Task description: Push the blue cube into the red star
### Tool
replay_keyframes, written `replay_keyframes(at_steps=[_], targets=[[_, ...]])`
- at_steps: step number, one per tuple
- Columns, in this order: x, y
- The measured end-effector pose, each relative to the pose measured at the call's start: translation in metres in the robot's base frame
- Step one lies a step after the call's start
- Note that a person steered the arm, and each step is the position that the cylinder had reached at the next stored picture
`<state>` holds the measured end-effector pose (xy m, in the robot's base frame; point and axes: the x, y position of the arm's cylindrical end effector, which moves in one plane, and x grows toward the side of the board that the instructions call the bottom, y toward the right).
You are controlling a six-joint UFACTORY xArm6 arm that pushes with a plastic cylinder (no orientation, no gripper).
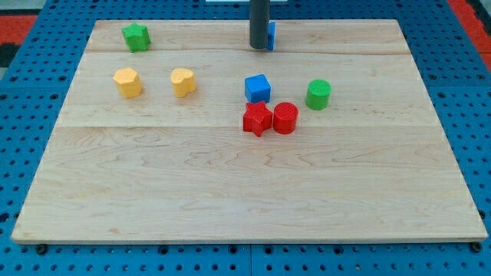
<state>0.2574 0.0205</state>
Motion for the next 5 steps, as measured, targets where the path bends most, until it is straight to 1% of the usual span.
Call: replay_keyframes(at_steps=[1,2,3,4,5], targets=[[0.033,0.000],[0.079,0.000],[0.113,0.006],[0.136,0.027],[0.138,0.028]])
